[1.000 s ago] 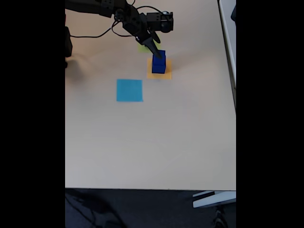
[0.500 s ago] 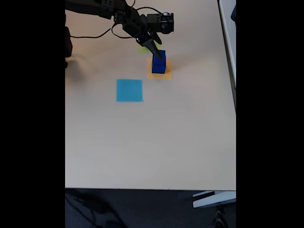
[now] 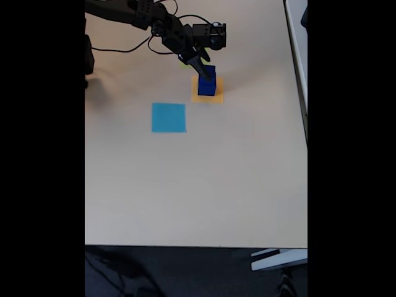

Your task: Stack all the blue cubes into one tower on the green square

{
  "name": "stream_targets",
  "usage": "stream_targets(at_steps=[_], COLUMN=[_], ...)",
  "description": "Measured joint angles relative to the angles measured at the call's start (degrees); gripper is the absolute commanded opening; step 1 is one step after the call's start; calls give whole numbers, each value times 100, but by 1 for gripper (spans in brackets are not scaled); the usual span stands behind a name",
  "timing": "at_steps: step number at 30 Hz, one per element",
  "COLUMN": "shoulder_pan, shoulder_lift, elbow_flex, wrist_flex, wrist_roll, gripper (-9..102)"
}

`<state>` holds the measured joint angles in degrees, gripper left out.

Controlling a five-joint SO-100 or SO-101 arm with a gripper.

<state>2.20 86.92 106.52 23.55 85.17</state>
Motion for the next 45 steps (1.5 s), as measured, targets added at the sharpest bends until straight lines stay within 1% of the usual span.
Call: stream_targets(at_steps=[9, 18, 28, 40, 45], shoulder_pan=[0, 0, 0, 9, 18], shoulder_lift=[-35, -35, -35, -35, 70], elbow_flex=[105, 149, 167, 167, 167], wrist_flex=[-123, -123, -123, -141, 193], wrist_roll=[0, 0, 0, -88, -281], gripper=[32, 26, 17, 14, 14])
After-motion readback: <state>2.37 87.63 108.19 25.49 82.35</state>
